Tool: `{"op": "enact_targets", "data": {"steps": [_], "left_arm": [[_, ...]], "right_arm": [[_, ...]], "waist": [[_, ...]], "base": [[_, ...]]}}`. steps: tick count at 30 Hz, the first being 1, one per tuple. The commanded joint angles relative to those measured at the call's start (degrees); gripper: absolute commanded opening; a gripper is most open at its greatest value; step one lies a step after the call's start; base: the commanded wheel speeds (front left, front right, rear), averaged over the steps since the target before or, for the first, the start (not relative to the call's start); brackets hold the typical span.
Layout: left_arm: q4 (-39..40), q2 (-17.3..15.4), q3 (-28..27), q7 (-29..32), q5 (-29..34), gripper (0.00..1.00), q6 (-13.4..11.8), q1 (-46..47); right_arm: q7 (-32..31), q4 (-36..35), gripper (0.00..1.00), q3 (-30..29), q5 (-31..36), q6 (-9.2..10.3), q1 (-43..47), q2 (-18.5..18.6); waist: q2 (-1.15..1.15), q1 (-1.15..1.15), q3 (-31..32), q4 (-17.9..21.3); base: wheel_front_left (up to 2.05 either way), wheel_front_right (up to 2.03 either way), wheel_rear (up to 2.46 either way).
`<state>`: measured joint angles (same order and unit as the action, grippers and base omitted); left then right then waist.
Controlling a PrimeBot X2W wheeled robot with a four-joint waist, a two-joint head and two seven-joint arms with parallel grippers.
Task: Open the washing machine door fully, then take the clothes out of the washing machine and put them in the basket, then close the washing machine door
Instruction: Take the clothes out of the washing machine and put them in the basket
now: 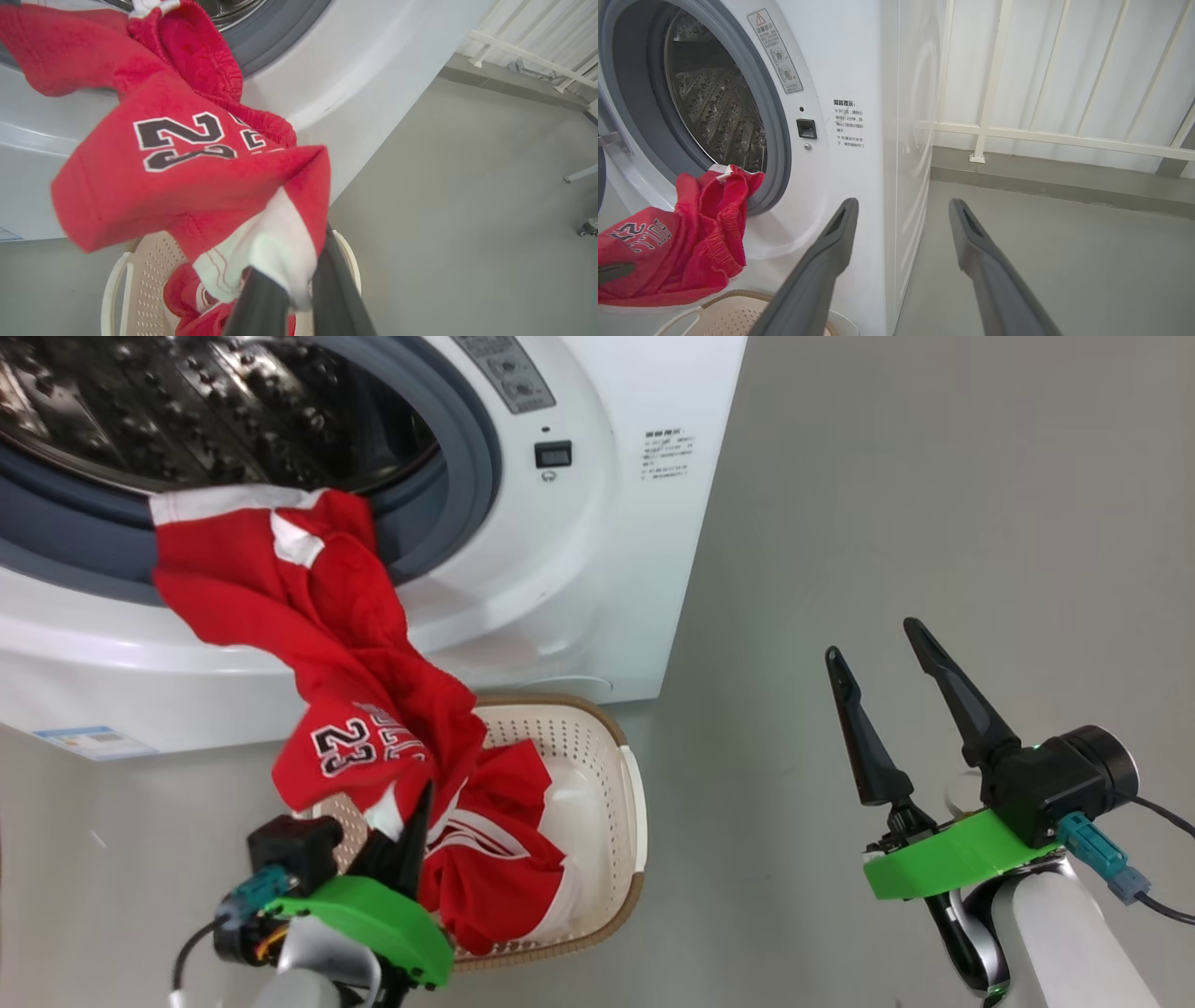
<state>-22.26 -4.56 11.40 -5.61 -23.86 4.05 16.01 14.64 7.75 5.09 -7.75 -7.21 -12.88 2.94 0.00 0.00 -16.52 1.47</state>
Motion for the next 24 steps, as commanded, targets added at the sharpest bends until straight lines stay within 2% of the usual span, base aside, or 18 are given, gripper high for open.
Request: {"op": "enact_targets", "data": {"steps": [1,2,6,14,24], "left_arm": [[-2.82,-0.22,-0.55,-1.07,-0.91,0.0,0.98,2.99],[-2.82,-0.22,-0.55,-1.07,-0.91,0.0,0.98,2.99],[-11.57,0.34,1.66,-2.76,-1.76,0.0,2.26,5.99],[-26.23,1.29,5.12,-5.11,-5.72,0.0,3.29,12.15],[-36.29,1.61,11.57,-6.57,-12.8,0.0,3.42,17.96]], "right_arm": [[0.36,-1.64,1.0,1.35,-0.62,-0.28,-1.33,-0.06],[0.36,-1.64,1.0,1.35,-0.62,-0.28,-1.33,-0.06],[0.36,-1.76,1.0,1.18,-0.61,-0.28,-2.04,-0.06],[0.36,-2.29,1.0,1.33,-0.79,-0.28,-3.3,-0.06],[0.36,-3.79,1.0,1.09,-0.58,-0.28,-5.25,-0.06]], "waist": [[0.0,0.0,-1.75,0.52],[0.0,0.0,-1.75,0.52],[0.0,0.0,-3.44,0.99],[0.0,0.0,-7.02,1.89],[0.0,0.0,-13.06,2.92]], "base": [[0.0,0.0,0.0],[0.0,0.0,0.0],[0.0,0.0,0.0],[0.0,0.0,0.0],[0.0,0.0,0.0]]}}
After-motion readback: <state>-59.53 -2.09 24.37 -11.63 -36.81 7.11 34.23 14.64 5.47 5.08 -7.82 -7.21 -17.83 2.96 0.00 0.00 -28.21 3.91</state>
